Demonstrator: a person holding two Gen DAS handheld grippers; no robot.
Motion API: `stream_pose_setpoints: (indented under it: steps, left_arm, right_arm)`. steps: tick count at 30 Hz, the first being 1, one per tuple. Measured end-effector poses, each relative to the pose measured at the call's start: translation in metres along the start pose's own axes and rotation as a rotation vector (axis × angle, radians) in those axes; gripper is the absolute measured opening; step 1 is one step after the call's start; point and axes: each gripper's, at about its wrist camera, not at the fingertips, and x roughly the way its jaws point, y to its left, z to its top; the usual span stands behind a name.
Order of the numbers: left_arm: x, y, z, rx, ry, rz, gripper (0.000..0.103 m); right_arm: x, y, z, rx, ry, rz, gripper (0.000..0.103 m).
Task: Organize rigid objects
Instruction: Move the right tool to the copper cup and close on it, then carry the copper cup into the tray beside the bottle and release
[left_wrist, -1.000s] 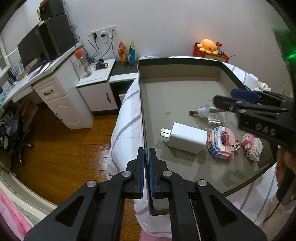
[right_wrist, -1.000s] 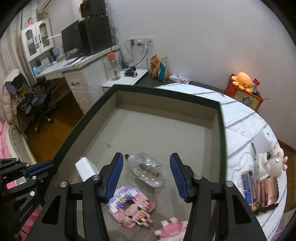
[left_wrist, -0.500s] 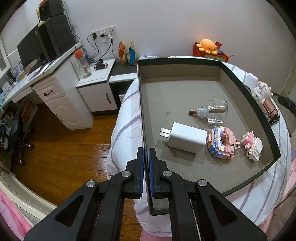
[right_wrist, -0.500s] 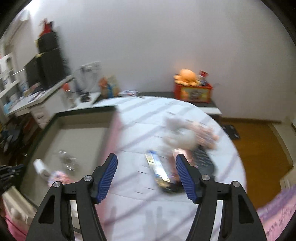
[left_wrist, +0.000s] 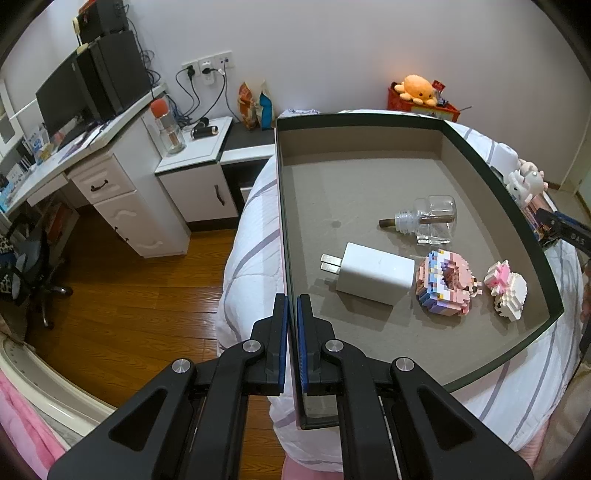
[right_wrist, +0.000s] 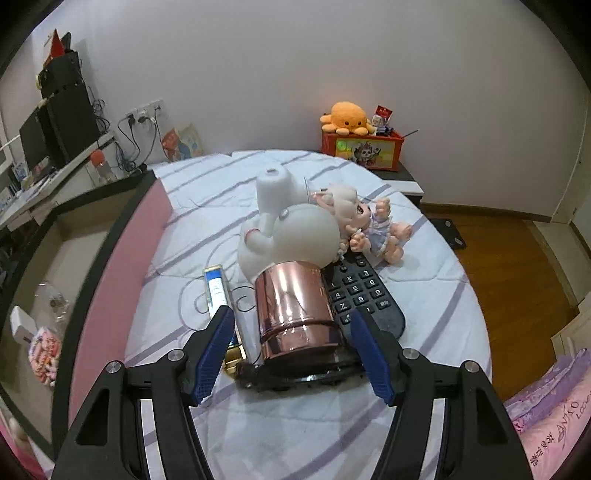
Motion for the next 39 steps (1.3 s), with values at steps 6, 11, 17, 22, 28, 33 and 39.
stream_pose_setpoints:
  steps: [6, 11, 17, 22, 28, 33, 39]
  left_arm:
    - [0.0, 0.0, 0.0, 0.003, 0.001, 0.0, 0.004]
    - [0.0, 0.0, 0.0, 0.006, 0.002, 0.002, 0.004]
    - [0.0, 0.001, 0.0, 0.004, 0.001, 0.0, 0.004]
    - [-0.001, 0.001, 0.001, 0.006, 0.002, -0.002, 0.004]
    - [0.0, 0.0, 0.002, 0.005, 0.002, -0.005, 0.004]
    - [0.0, 0.0, 0.003, 0.002, 0.001, -0.007, 0.004]
    - [0.0, 0.0, 0.002, 0.001, -0.001, -0.01, 0.004]
  right_arm:
    - [0.011, -0.004, 0.003, -0.008, 0.007, -0.003, 0.061]
    - [0.016, 0.002, 0.002, -0.075, 0.024, -0.035, 0.049]
    - [0.01, 0.001, 0.0, -0.059, 0.022, 0.01, 0.049]
    - [-0.007, 0.007, -0.003, -0.05, -0.004, 0.048, 0.049]
    - [-0.037, 0.029, 0.004, -0.079, -0.074, 0.078, 0.049]
    - [-0.056, 0.065, 0.014, -0.133, -0.115, 0.17, 0.049]
    - [-0.05, 0.121, 0.014, -0.221, -0.09, 0.274, 0.049]
